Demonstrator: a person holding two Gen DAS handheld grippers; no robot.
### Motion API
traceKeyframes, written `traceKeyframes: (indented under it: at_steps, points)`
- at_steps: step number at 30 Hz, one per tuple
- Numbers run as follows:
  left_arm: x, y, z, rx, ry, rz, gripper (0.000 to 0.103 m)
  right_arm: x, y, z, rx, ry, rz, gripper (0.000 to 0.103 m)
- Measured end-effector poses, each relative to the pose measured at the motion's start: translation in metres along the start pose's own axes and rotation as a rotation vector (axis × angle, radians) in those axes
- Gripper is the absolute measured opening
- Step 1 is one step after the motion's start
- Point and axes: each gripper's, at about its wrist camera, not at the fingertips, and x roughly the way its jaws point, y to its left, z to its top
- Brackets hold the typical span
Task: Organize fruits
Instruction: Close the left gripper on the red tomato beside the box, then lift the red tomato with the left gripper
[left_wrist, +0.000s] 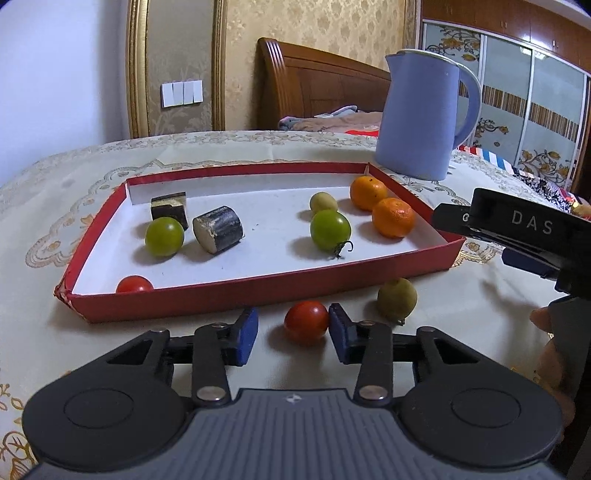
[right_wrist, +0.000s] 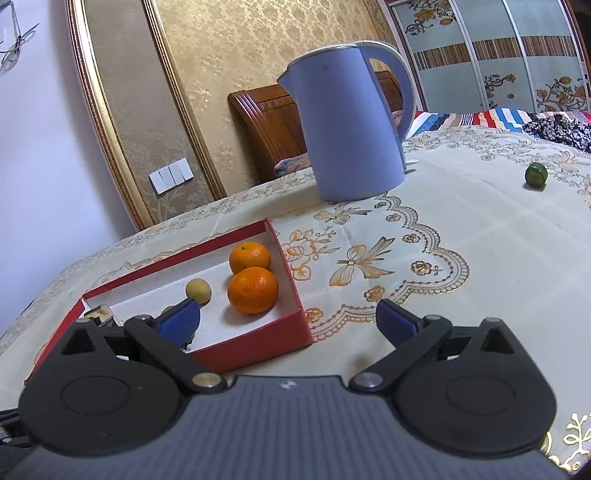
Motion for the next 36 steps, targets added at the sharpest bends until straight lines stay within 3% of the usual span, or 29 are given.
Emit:
traceKeyframes:
  at_steps: [2, 20, 24, 29, 32, 36]
  points:
    - [-0.002, 0.0, -0.001, 0.003, -0.007, 0.002, 0.032, 0.001, -0.001, 0.0, 0.004, 0.004, -0.001, 0.102]
    - [-0.027, 0.049, -0.005, -0.083, -0.083, 0.107, 0.031, 0.002, -0.002, 0.0, 0.011, 0.014, 0.0, 0.103]
    - [-0.03, 0.062, -0.008, -0.117, -0.083, 0.074, 0.031, 0.005, -0.003, 0.0, 0.018, 0.032, -0.008, 0.103]
    - [-0.035, 0.061, -0.013, -0.082, -0.068, -0.017, 0.031, 0.006, -0.004, -0.001, 0.019, 0.036, -0.007, 0.103]
    - [-0.033, 0.051, -0.013, -0.042, -0.069, 0.031, 0.031, 0.006, -0.004, -0.001, 0.023, 0.037, -0.007, 0.103]
    - [-0.027, 0.048, -0.01, -0.033, -0.041, 0.023, 0.031, 0.007, -0.004, -0.001, 0.027, 0.038, -0.007, 0.103]
